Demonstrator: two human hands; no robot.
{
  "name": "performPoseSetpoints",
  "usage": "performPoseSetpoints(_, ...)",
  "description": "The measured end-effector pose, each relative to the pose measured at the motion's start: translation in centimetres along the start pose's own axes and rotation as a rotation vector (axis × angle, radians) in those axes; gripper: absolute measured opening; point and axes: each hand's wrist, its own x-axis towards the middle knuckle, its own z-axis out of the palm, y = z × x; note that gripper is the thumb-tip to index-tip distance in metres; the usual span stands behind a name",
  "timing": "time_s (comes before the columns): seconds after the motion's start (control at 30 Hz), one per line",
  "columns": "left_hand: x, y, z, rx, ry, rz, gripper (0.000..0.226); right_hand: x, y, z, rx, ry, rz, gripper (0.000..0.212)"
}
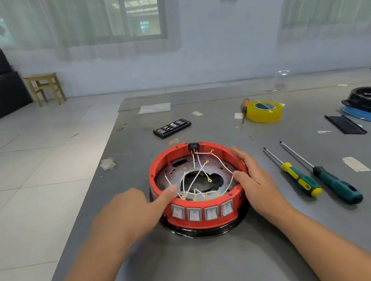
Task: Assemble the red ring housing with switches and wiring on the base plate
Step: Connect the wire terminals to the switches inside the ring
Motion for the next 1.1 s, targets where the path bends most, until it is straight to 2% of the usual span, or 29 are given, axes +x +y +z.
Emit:
performPoseSetpoints(0.07,0.4,0.4,-0.3,0.032,0.378,0.095,0.064,0.0,0.1,0.1,0.022,0.007,-0.008,0.053)
performPoseSetpoints(0.1,0.6,0.8,-0.5,-0.002,0.493,0.194,0.049,0.0,0.2,0.2,0.03,0.007,-0.011,0.051)
performPoseSetpoints(0.13,0.8,1.4,-0.7,-0.004,0.511,0.285,0.039,0.0,0.2,0.3,0.041,0.002,-0.012,0.051)
performPoseSetpoints(0.2,1.3,2.8,-0.5,0.149,0.374,0.336,0.038,0.1,0.4,0.3,0.057,-0.013,-0.003,0.053)
performPoseSetpoints(0.27,1.9,4.0,-0.1,0.371,0.235,0.283,0.05,0.2,0.5,0.3,0.04,-0.013,0.008,0.056)
performPoseSetpoints(0.37,2.7,5.8,0.2,0.452,0.114,0.246,0.057,0.2,0.7,0.3,0.011,-0.007,0.006,0.057)
performPoseSetpoints(0.6,3.3,8.8,1.2,0.273,0.116,0.295,0.029,0.4,1.0,0.2,0.015,-0.014,-0.01,0.055)
performPoseSetpoints(0.77,4.2,9.4,1.9,0.242,0.159,0.304,0.022,0.5,1.4,0.3,0.035,-0.019,-0.028,0.043)
performPoseSetpoints(1.0,4.5,8.8,1.8,0.129,0.062,0.327,0.02,0.4,1.6,0.2,0.018,-0.023,-0.061,0.043)
performPoseSetpoints(1.1,4.4,8.7,1.6,0.098,0.106,0.355,0.025,0.5,1.5,0.2,0.04,-0.022,-0.046,0.042)
